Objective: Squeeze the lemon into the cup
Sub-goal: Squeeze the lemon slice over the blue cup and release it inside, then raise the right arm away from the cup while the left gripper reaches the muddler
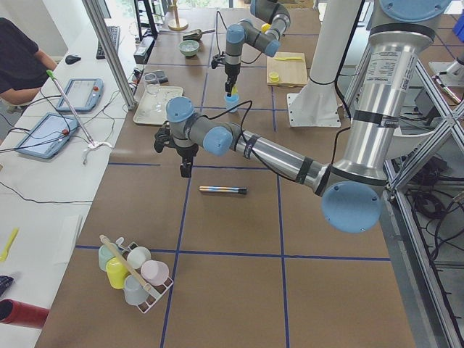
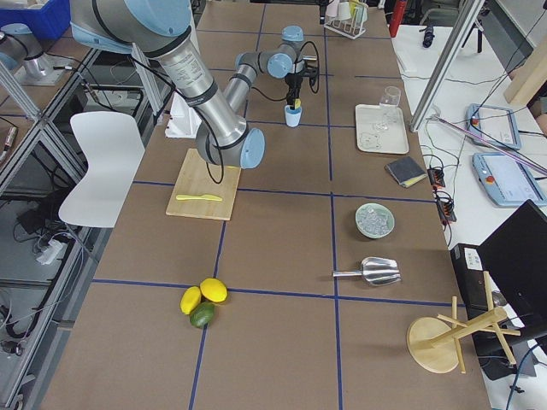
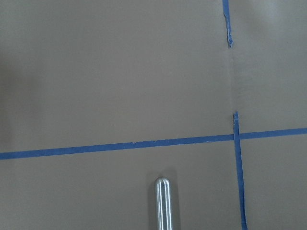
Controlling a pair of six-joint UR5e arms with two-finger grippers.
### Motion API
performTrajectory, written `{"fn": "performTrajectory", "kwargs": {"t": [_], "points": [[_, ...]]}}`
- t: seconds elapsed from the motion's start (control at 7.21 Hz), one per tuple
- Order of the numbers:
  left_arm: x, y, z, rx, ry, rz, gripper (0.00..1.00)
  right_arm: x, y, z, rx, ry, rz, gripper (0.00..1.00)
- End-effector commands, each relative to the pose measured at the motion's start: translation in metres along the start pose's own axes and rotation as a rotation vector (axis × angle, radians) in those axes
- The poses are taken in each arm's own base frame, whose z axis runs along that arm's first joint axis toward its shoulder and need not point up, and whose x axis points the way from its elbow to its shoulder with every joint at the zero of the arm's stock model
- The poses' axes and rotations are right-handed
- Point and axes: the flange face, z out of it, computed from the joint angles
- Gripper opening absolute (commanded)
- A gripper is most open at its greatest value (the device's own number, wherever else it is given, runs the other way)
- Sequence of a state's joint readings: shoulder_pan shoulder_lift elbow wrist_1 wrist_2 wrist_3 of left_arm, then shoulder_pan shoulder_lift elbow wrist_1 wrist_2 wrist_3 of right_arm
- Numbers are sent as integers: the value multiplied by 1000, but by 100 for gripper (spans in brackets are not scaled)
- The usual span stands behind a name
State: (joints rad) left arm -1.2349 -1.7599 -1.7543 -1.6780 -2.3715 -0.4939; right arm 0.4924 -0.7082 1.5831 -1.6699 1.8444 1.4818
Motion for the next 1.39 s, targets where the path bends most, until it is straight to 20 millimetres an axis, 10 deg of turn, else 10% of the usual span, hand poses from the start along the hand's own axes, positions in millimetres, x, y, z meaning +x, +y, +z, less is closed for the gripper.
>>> {"fn": "performTrajectory", "kwargs": {"t": [0.0,0.42,1.25], "points": [[1,-2,0,1,1,1,100,-1,0,-1,-2,-2,0,99],[23,-13,7,-8,5,-25,100,43,-13,-27,-26,-19,11,100],[57,22,131,-221,-44,-81,100,197,-127,-79,55,17,-185,100]]}}
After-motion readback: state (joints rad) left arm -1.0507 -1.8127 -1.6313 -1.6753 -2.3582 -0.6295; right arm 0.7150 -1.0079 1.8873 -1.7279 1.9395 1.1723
